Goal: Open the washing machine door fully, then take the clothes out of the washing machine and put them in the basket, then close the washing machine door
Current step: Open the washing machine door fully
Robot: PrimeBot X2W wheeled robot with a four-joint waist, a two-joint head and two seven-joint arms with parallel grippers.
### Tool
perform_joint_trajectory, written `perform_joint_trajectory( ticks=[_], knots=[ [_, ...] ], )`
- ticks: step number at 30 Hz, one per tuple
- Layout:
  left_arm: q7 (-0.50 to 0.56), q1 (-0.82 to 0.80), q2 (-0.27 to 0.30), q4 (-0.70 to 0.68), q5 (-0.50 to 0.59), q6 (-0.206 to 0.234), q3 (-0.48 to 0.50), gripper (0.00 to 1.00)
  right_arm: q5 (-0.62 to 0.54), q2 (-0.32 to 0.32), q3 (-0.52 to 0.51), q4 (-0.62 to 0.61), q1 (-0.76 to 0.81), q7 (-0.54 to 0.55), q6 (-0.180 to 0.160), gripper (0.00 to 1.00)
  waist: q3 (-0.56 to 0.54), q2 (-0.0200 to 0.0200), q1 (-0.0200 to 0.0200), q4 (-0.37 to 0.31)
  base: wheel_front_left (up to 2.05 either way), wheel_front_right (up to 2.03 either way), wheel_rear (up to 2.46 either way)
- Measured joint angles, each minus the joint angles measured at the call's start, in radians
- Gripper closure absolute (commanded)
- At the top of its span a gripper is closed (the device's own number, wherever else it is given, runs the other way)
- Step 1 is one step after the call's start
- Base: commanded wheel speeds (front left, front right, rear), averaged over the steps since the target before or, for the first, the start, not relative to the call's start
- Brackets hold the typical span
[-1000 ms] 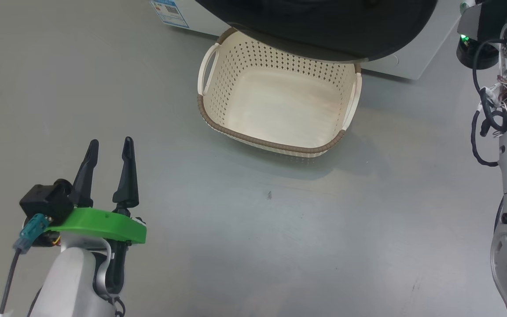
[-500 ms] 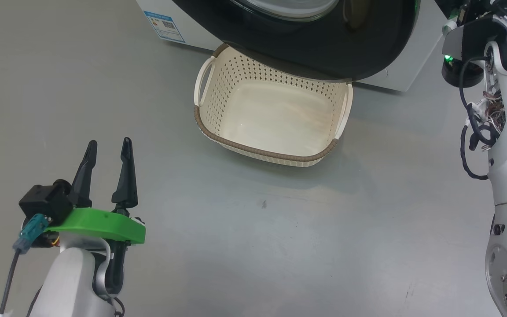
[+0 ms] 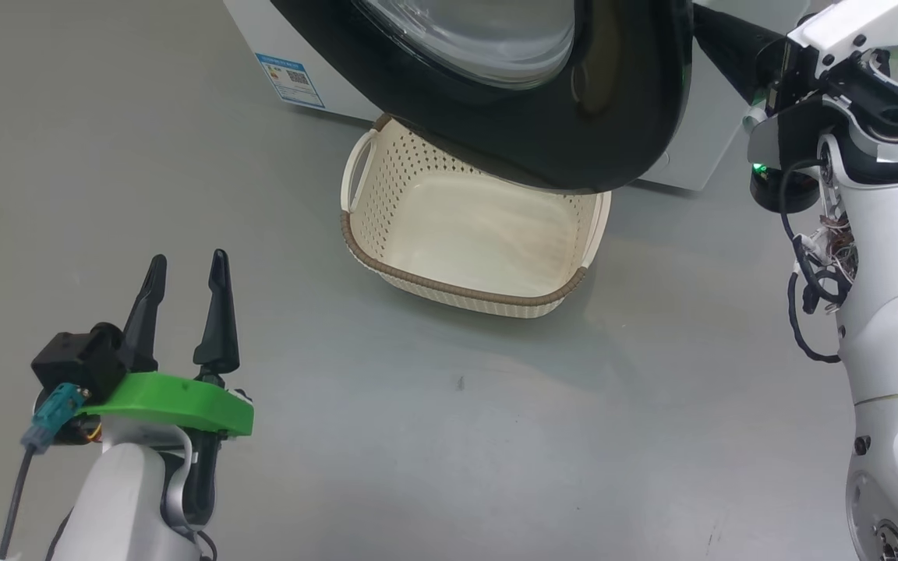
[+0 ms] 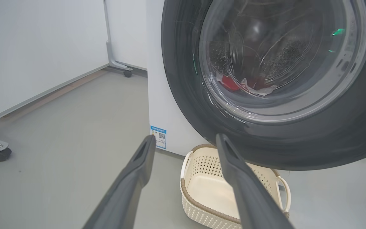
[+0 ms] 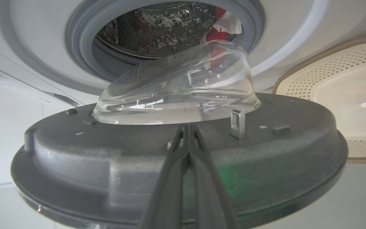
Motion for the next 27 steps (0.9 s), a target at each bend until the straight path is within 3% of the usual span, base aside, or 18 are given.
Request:
perform_joint_trajectory(
  ticks=[27],
  knots=[
    [0.000, 0.035, 0.000, 0.014, 0.036, 0.000, -0.002, 0.00, 0.079, 0.012, 0.093, -0.046, 0.159, 0.069, 0.001, 1.00, -0.075, 0.0000, 0.0000, 0.009, 0.00, 0.00, 0.00]
  ],
)
